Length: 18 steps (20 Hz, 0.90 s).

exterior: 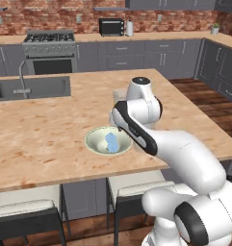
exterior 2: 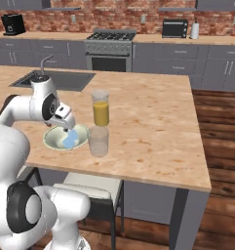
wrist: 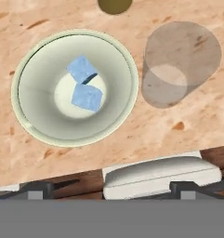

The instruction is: There are two ice cubes in the ice bowl. Place both ice cubes in the glass cup.

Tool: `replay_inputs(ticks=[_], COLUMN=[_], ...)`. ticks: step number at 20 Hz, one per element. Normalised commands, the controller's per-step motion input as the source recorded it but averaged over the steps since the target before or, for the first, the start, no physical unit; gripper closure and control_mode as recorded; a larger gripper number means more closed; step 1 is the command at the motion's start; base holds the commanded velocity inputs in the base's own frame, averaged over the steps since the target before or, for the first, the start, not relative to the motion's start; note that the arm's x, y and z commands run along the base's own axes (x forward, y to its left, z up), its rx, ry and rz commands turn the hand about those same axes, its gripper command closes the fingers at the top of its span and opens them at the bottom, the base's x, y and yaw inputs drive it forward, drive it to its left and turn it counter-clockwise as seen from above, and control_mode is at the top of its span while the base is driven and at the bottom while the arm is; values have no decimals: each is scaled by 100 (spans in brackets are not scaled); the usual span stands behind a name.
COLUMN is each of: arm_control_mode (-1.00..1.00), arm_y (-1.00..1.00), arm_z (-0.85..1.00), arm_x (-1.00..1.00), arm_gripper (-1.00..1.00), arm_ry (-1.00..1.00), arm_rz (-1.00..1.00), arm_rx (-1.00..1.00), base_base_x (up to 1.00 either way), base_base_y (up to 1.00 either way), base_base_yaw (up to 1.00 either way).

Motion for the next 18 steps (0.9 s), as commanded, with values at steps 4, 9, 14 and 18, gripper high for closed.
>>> replay_inputs(ticks=[4,9,14,18], arm_control_mode=[-100,-100,-100,-100], arm_y=[9,20,16,10], arm_z=[-38,-51,-54,-28], arm_x=[50,41,25,11], arm_gripper=[-100,-100,-100,-100], arm_ry=[10,18,16,13], arm_rz=[-7,-3,0,0], arm_rx=[4,6,2,-1], base_base_x=[0,0,0,0], base_base_y=[0,0,0,0], base_base_yaw=[0,0,0,0])
